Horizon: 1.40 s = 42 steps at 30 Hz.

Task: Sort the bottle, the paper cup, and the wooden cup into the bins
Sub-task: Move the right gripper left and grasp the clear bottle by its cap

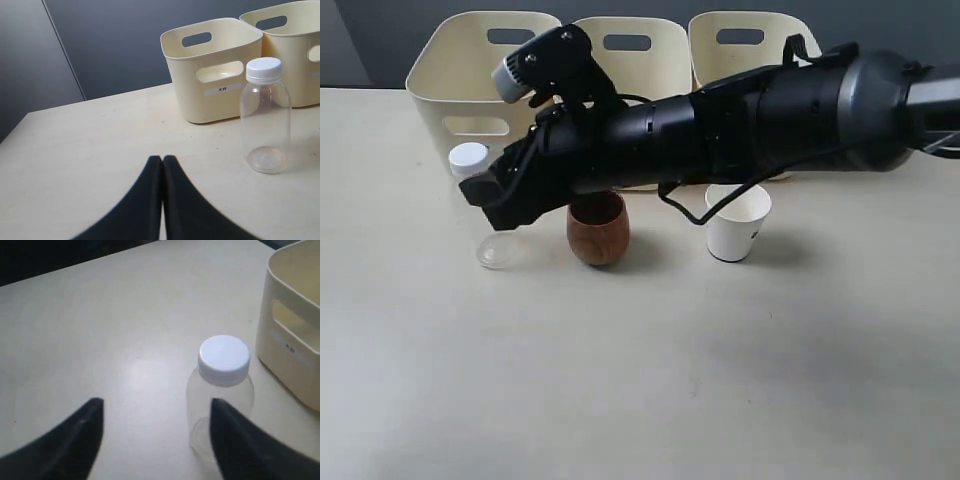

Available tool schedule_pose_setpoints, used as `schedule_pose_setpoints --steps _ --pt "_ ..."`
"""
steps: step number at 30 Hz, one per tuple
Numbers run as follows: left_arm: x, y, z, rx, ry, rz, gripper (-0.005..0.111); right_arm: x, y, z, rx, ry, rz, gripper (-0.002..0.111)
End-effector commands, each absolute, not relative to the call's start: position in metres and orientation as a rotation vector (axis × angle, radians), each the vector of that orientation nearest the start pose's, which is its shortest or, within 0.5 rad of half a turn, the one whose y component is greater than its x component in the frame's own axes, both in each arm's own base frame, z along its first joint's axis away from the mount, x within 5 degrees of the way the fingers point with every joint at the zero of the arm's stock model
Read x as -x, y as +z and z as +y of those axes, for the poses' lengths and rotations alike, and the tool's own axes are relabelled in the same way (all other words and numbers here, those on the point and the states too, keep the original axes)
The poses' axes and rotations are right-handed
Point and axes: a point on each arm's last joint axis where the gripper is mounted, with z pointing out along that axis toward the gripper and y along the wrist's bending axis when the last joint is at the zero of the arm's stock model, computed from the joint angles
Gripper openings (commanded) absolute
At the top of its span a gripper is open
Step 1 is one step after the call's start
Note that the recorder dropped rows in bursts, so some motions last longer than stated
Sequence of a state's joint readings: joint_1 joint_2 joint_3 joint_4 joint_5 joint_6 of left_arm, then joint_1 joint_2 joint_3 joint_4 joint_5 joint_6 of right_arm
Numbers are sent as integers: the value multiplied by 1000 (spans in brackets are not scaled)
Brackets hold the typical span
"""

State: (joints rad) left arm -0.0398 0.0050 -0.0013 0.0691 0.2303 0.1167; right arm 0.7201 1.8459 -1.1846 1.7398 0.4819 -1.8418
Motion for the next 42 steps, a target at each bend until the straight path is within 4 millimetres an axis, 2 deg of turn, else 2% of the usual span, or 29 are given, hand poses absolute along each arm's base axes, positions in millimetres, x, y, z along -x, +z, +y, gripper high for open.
schedule_pose_setpoints --steps 1,8,17,20,33,42 --pt "-56 193 -1 -181 117 1702 0 -280 232 301 1111 868 1780 76" --pt "-56 193 -1 -181 117 1702 0 -281 234 302 1110 862 1776 74" --pt "-56 193 -1 -181 117 1702 0 -296 221 337 1108 782 1785 74" --pt "-56 193 -1 -181 117 1702 0 -303 214 341 1099 758 1797 74" --pt "-56 193 -1 -181 117 1699 0 -311 208 339 1062 669 1837 74" --pt "-56 193 -1 -181 117 1699 0 -319 217 343 1017 651 1823 74"
